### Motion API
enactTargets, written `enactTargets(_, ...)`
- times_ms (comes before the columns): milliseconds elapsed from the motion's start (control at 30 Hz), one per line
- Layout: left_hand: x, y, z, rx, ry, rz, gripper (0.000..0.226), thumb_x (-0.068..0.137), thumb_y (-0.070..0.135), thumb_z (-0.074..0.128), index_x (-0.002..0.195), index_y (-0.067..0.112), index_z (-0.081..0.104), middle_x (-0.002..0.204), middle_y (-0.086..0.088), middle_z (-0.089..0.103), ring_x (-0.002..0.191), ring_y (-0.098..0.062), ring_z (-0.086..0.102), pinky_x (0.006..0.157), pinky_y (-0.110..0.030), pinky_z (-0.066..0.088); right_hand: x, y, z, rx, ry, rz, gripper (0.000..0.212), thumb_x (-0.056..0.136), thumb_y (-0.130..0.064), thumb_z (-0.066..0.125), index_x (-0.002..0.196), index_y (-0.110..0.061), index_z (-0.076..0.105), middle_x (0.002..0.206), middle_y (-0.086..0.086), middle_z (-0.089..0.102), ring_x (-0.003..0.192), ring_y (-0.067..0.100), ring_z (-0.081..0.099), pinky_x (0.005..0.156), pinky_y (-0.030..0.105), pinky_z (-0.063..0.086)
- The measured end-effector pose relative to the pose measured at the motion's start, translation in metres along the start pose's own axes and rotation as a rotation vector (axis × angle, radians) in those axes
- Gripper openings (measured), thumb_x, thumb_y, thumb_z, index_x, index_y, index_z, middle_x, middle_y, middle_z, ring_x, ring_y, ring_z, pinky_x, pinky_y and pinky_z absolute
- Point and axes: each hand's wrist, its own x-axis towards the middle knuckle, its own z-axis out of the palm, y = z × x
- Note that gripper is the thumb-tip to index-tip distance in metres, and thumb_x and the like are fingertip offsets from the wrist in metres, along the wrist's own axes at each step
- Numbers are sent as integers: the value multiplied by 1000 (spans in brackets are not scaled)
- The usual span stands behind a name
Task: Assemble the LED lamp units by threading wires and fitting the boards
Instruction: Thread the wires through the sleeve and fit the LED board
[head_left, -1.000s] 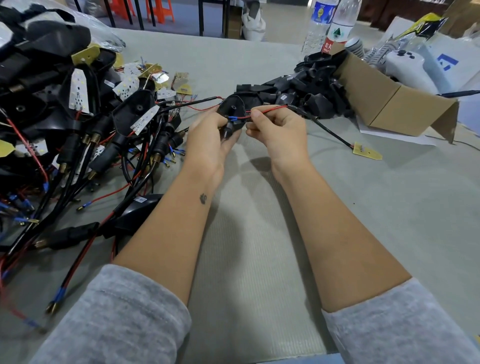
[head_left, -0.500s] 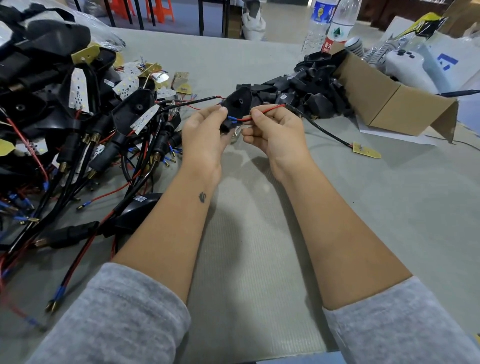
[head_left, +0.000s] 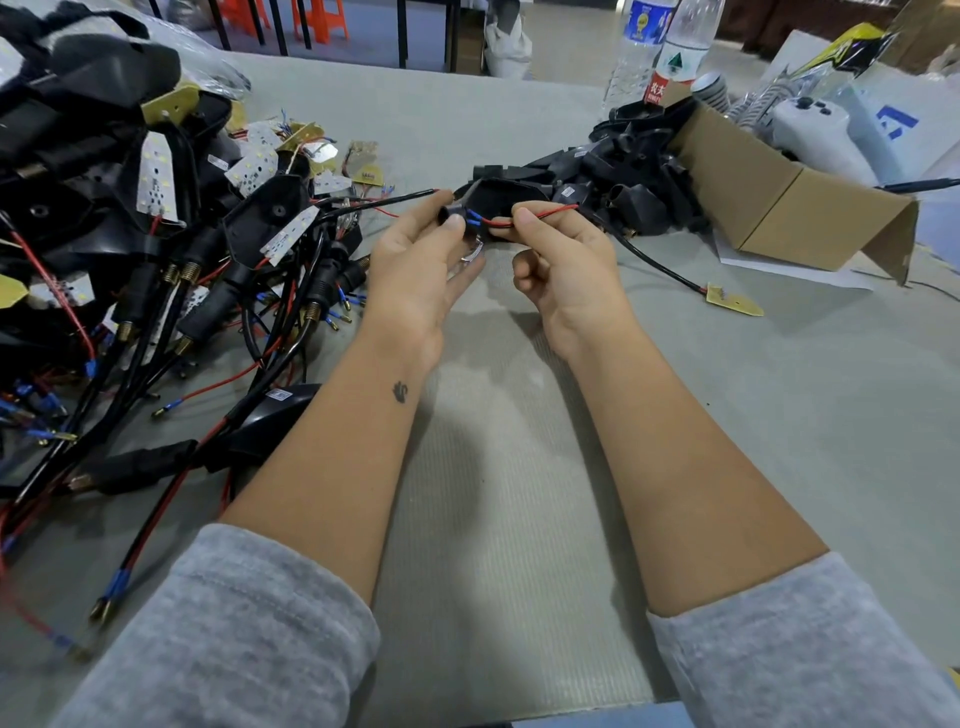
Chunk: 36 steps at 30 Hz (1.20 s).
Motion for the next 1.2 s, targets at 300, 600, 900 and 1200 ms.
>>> enactTargets(300,-3,-1,0,117,-56,34,28,100,7,47,112,27,61,107,3,67,105,-19,65,86,-29,54,0,1,-1,-32,-21,-10,10,96,-11,57,91,-16,63,85,1,73,56,10,55,52,19,41)
enactTargets(600,-2,-4,-1,99,-88,27,27,102,9,43,115,28,58,126,-2,63,96,-14,67,97,-37,51,-1,0,0,-78,-76,1,15,100,-14,52,93,-13,65,87,1,73,56,10,56,57,21,45)
enactTargets(900,-1,-2,-1,59,-85,11,24,102,9,43,111,24,59,106,0,68,86,-13,70,84,-29,55,-4,0,2,-218,-80,-100,13,92,-2,60,94,-11,69,80,2,68,59,9,58,64,24,43)
enactTargets(1200,-1,-3,-1,93,-69,4,22,102,12,45,117,22,58,117,-6,66,86,-16,70,92,-33,55,-7,-3,5,-254,-3,-184,12,94,3,54,99,-4,63,85,7,69,48,11,51,54,20,46)
